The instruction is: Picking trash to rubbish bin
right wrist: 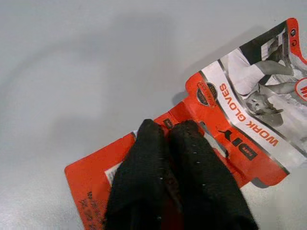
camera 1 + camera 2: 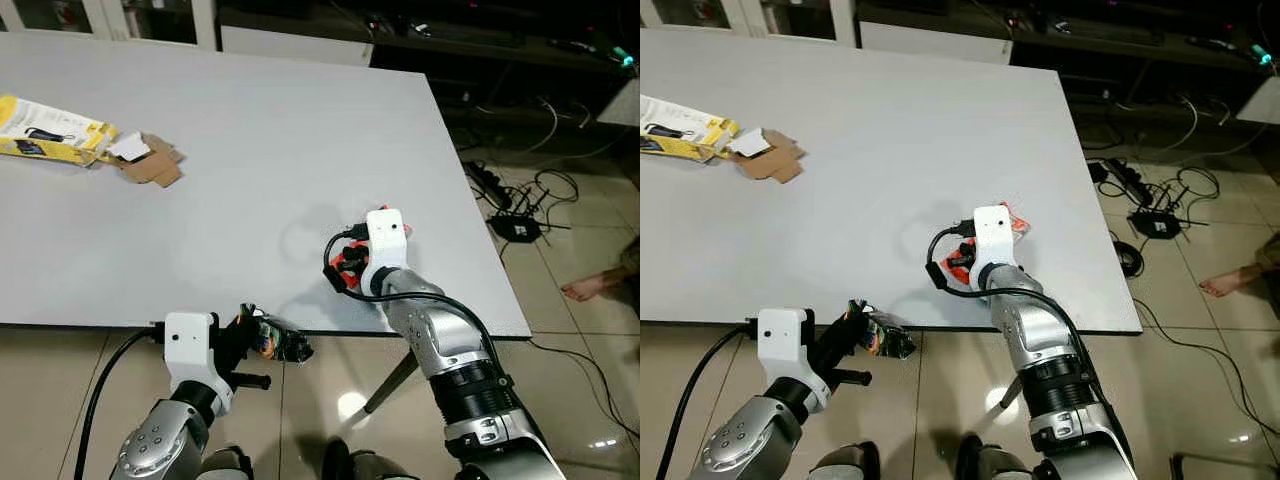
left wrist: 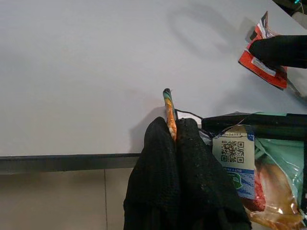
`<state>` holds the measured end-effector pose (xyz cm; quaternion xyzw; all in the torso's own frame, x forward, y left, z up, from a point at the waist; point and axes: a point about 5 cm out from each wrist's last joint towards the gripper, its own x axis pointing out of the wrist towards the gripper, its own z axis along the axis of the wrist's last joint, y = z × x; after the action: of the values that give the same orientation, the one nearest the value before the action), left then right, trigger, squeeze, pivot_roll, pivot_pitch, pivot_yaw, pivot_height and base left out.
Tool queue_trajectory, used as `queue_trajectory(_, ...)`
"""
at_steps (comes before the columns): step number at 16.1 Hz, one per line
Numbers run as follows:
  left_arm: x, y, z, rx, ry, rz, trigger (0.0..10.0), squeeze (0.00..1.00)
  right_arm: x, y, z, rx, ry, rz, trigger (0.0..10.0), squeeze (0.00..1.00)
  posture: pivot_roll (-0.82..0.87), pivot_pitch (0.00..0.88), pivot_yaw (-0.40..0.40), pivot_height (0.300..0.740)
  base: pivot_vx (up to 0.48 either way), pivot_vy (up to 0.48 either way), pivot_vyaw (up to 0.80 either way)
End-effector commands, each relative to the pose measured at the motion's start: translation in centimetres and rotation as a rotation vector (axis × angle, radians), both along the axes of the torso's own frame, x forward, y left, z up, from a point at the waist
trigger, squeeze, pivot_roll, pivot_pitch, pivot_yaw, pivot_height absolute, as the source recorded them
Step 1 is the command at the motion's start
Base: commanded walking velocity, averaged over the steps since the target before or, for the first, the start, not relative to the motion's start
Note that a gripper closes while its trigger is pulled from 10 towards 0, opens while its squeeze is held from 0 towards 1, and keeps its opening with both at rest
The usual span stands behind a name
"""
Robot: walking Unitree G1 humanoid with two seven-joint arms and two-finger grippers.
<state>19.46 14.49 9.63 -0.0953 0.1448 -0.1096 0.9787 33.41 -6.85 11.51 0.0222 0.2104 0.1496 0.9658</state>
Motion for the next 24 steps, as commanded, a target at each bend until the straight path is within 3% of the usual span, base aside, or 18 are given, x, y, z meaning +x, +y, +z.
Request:
queue_trajectory(1,-0.6,0.0,-1.1,-0.001,0.075,-0.003,10.0,0.0,-0.7,-0.3,-1.8,-0.022,0.068,0.002,0.0,0.0,0.04,0.173,-0.1,0.74,0.0,0.0,0.0)
queue_trajectory(8,-0.6,0.0,-1.1,0.002,0.076,-0.001,10.0,0.0,-0.7,0.0,-2.1,-0.001,0.057,0.029,0.0,0.0,0.04,0.171,-0.1,0.74,0.0,0.0,0.0)
queue_trajectory(16,-0.5,0.0,-1.1,0.002,0.076,-0.003,10.0,0.0,-1.1,2.7,0.0,0.202,-0.047,0.215,0.0,0.0,0.04,0.17,-0.099,0.74,0.0,0.0,0.0)
queue_trajectory(21,0.3,0.9,-0.3,0.007,0.007,0.069,10.0,0.0,-1.0,2.7,0.5,0.239,-0.084,0.227,0.0,0.0,0.04,0.167,-0.098,0.74,0.0,0.0,0.0)
queue_trajectory(24,0.7,0.7,0.2,0.014,-0.022,0.06,10.0,0.0,-0.6,2.4,1.1,0.256,-0.111,0.222,0.0,0.0,0.04,0.16,-0.098,0.74,0.0,0.0,0.0)
